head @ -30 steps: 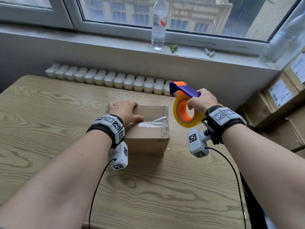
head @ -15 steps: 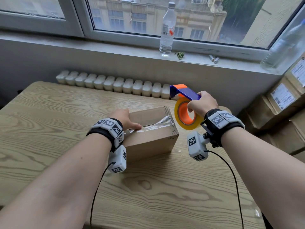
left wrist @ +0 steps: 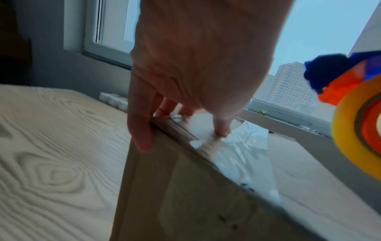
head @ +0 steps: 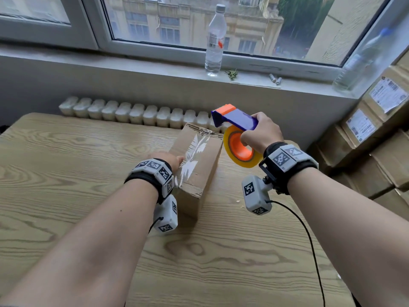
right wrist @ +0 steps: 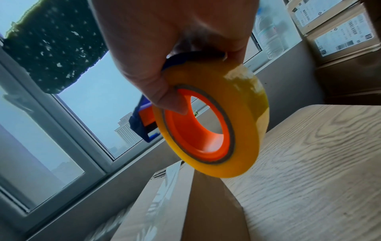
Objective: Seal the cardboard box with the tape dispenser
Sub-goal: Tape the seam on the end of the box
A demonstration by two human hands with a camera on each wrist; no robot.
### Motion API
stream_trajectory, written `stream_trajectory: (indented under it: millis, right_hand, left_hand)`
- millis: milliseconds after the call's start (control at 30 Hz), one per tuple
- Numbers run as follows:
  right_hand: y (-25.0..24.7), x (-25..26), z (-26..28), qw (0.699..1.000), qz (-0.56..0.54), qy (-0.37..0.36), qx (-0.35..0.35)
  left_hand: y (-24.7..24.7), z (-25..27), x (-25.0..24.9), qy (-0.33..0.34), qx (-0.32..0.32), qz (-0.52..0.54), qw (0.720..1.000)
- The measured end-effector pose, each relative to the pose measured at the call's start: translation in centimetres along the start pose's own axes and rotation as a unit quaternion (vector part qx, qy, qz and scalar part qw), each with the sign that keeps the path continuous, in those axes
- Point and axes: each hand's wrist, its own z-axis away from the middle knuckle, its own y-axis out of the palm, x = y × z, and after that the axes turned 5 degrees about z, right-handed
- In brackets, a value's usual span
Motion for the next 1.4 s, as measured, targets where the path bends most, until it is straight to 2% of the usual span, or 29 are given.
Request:
stream_trajectory:
  millis: [200, 267, 333, 400, 500, 567, 633, 767, 900, 1067, 1300, 1400]
  right_hand:
    - [0.7, 0.7, 1.2, 0.999, 0.027, -0.035, 0.017]
    - [0.5, 0.9, 1.5, 0.998, 0.037, -0.054, 0.021]
    - [0.3, 1.1, 1.8, 0.996, 0.048, -0.075, 0.020]
    - [0.1, 1.3, 2.2, 0.994, 0.057, -0.091, 0.022]
    - [-0.1, 1.8, 2.9, 0.992, 0.067, -0.106, 0.033]
    - [-0.2, 2.1, 3.5, 0.990, 0.074, -0.114, 0.042]
    - [-0.2, 2.5, 4.1, 0.989, 0.081, -0.118, 0.046]
    - [-0.1, 3.1, 5.2, 0.988, 0.084, -0.121, 0.043]
    - [-0.1, 3.6, 6.1, 0.989, 0.077, -0.119, 0.036]
    - [-0.1, 4.0, 7.1, 0.989, 0.091, -0.115, 0.031]
    - [0.2, 4.5, 8.1, 0.988, 0.101, -0.103, 0.062]
    - [0.4, 4.8, 8.5, 0.986, 0.104, -0.105, 0.081]
  left_hand:
    - [-0.4, 0.5, -1.5, 0.054, 0.033, -0.002, 0.998]
    - [-0.9, 0.4, -0.8, 0.048, -0.020, 0.030, 0.998]
    - [-1.6, 0.0, -0.3, 0.063, -0.092, 0.126, 0.986]
    - [-2.5, -0.5, -0.5, 0.107, -0.091, 0.282, 0.949]
    - [-4.0, 0.2, -1.3, 0.104, 0.047, 0.524, 0.844]
    - [-4.8, 1.3, -1.4, 0.095, 0.094, 0.588, 0.798]
    - [-5.2, 1.9, -1.2, 0.112, 0.107, 0.606, 0.780]
    - [-5.9, 2.4, -0.2, 0.127, 0.132, 0.578, 0.795]
    - [-6.2, 2.9, 0.5, 0.118, 0.193, 0.557, 0.799]
    - [-6.7, 3.1, 1.3, 0.135, 0.168, 0.533, 0.818]
    - [-6.6, 3.0, 2.7, 0.107, 0.208, 0.501, 0.833]
    - [-6.1, 2.6, 3.1, 0.103, 0.191, 0.481, 0.849]
